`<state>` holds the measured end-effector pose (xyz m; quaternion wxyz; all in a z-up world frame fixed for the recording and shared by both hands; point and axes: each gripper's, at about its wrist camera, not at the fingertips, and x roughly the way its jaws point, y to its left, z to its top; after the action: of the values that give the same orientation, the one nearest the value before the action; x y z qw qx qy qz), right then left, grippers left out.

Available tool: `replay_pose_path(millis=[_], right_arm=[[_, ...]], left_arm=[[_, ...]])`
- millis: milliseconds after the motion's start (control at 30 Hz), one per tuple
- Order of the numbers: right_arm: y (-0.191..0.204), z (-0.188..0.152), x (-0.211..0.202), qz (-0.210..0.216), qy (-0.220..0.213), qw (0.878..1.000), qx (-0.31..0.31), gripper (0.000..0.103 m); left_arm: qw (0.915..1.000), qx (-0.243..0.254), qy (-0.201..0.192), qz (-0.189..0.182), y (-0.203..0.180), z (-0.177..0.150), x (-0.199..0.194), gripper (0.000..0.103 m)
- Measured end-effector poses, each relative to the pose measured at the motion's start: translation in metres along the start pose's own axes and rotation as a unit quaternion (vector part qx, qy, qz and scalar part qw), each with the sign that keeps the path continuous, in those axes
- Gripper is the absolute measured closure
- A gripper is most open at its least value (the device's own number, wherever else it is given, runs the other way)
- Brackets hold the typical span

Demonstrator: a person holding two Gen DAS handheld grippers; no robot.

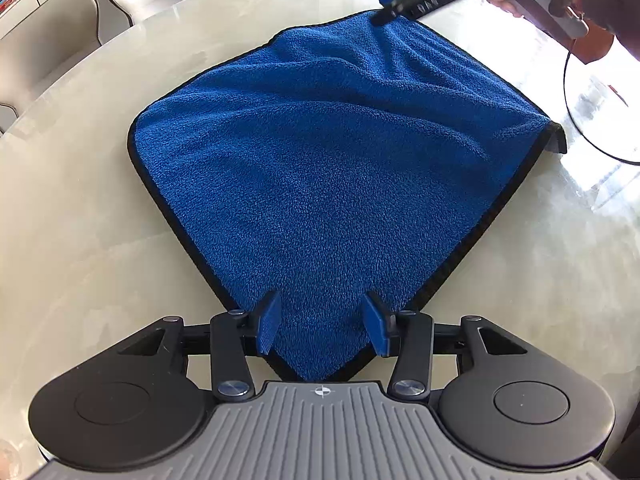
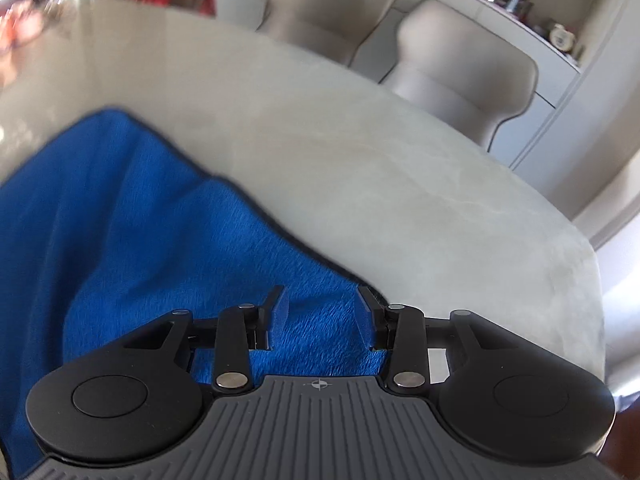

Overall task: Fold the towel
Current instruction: 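Lay the towel flat on the table, blue side up, with both grippers, then open both grippers and release the towel corners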

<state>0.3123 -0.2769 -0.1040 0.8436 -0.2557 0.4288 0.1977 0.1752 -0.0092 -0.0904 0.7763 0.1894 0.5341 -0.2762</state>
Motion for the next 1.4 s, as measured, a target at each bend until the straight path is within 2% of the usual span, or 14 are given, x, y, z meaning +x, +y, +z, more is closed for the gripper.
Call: replay_pose_path(millis=[267,433,500,667,800,900,1000,1200,1300,1400], right_arm=[[-0.026,0.002,0.022,-0.041,0.011,0.999,-0.003,0.059],[-0.04,0.008,0.032,-0.064,0.015,0.998,0.011,0.058],[-0.038,0.007,0.024,-0.051,0.011,0.998,0.032,0.059],[0.009,-0.025,-0.04,0.035,-0.03,0.998,0.034,0.059],[0.043,-0.066,-0.075,0.047,-0.011,0.998,0.042,0.059],[0.057,-0.09,-0.084,0.053,0.003,0.997,0.055,0.059],[0.069,-0.112,-0.091,0.056,0.016,0.996,0.064,0.059],[0.054,-0.122,-0.092,0.014,0.022,0.997,0.073,0.053],[0.052,-0.12,-0.093,-0.008,0.033,0.998,0.059,0.053],[0.061,-0.119,-0.095,-0.019,0.039,0.998,0.048,0.053]], left_arm=[[0.9999,0.002,0.012,-0.004,0.004,-0.007,-0.005,0.053],[0.9999,0.002,0.013,-0.001,0.005,-0.011,-0.008,0.053],[0.9999,0.004,0.015,0.002,0.004,-0.013,-0.01,0.053],[0.9999,-0.002,0.013,0.004,0.004,-0.018,-0.013,0.054],[0.9998,-0.015,0.011,0.002,0.005,-0.022,-0.013,0.053],[0.9995,-0.01,0.031,0.001,0.005,-0.024,-0.012,0.049],[0.9993,-0.013,0.034,0.0,0.007,-0.029,-0.014,0.045],[0.9995,-0.019,0.025,0.006,0.007,-0.036,-0.02,0.047],[0.9986,-0.051,-0.008,-0.011,0.012,-0.031,-0.028,0.046],[0.9945,-0.104,-0.007,-0.011,0.021,-0.029,-0.025,0.045]])
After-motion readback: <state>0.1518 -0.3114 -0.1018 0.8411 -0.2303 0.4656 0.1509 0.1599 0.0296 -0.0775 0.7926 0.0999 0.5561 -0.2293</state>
